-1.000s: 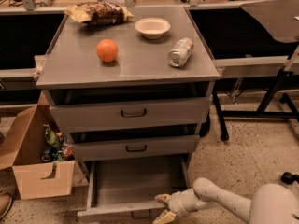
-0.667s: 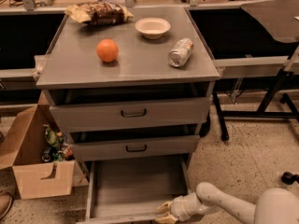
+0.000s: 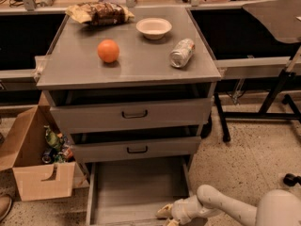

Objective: Open bottom drawer

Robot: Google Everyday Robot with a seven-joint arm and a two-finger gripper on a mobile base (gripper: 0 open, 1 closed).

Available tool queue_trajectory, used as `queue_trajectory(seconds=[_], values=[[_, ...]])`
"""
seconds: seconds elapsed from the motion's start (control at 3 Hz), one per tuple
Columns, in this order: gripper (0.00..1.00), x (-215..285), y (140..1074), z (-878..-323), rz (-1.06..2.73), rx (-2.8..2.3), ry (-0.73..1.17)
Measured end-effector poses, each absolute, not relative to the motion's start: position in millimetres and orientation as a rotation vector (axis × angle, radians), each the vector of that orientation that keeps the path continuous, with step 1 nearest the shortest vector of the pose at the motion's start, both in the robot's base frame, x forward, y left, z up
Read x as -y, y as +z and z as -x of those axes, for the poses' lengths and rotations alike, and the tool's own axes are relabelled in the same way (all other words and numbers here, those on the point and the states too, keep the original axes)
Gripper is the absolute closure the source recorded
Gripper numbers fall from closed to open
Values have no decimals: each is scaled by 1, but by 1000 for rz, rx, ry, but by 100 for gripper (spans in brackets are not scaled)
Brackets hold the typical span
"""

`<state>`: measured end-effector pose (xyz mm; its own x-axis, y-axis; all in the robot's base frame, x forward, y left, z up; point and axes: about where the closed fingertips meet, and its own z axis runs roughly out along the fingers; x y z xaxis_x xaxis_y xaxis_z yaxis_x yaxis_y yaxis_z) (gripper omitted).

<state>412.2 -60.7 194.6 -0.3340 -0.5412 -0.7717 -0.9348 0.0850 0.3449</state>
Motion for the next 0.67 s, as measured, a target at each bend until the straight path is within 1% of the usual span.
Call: queue_trajectory(seconds=[0.33, 0.67], values=[[0, 61, 195, -412, 1451, -1920, 1161], [0, 61, 195, -412, 1451, -1920, 1161]])
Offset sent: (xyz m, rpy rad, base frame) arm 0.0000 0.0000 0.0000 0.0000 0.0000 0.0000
